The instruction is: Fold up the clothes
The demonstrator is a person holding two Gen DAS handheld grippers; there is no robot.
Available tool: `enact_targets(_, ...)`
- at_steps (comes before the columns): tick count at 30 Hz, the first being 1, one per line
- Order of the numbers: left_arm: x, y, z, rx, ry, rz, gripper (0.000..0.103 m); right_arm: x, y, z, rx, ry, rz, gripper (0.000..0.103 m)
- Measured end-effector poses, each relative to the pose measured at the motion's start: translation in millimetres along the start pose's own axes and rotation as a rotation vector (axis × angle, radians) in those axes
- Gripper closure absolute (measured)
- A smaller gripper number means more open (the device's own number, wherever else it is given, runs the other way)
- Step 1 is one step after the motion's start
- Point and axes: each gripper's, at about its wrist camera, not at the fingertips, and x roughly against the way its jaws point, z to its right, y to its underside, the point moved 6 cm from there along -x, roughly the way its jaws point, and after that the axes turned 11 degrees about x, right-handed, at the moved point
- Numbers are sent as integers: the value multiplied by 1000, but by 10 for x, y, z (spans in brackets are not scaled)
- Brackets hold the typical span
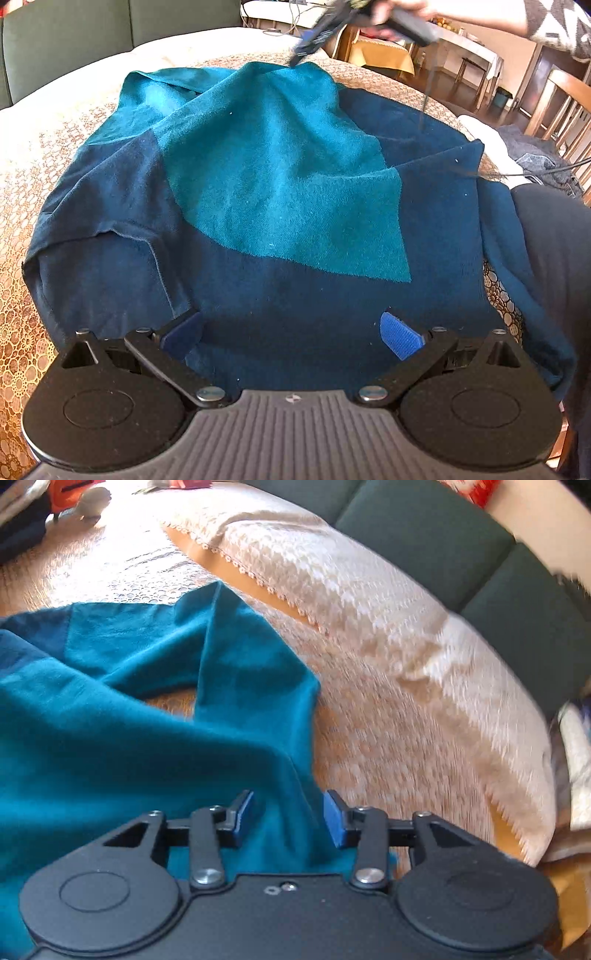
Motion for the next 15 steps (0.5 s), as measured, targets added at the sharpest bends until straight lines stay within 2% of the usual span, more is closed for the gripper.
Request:
enact_targets(2, -9, 4, 2, -12, -9, -3, 0, 125, 260, 86, -68, -54, -51, 0)
enact_targets(5, -25, 10, 7, -29, -25, -4, 0, 216, 696, 136, -102, -88, -132, 0)
enact_targets(8, -31, 6, 3, -22, -32, -3, 0, 208, 939, 130, -82, -53, -157, 0)
enact_targets(12, -34, -1, -6, -14, -38, -4, 0, 228, 742, 325, -177, 12, -38, 0)
enact_targets(15, -36, -8, -13, -10, -40, -4, 0, 168, 501, 570, -276, 30, -9, 0)
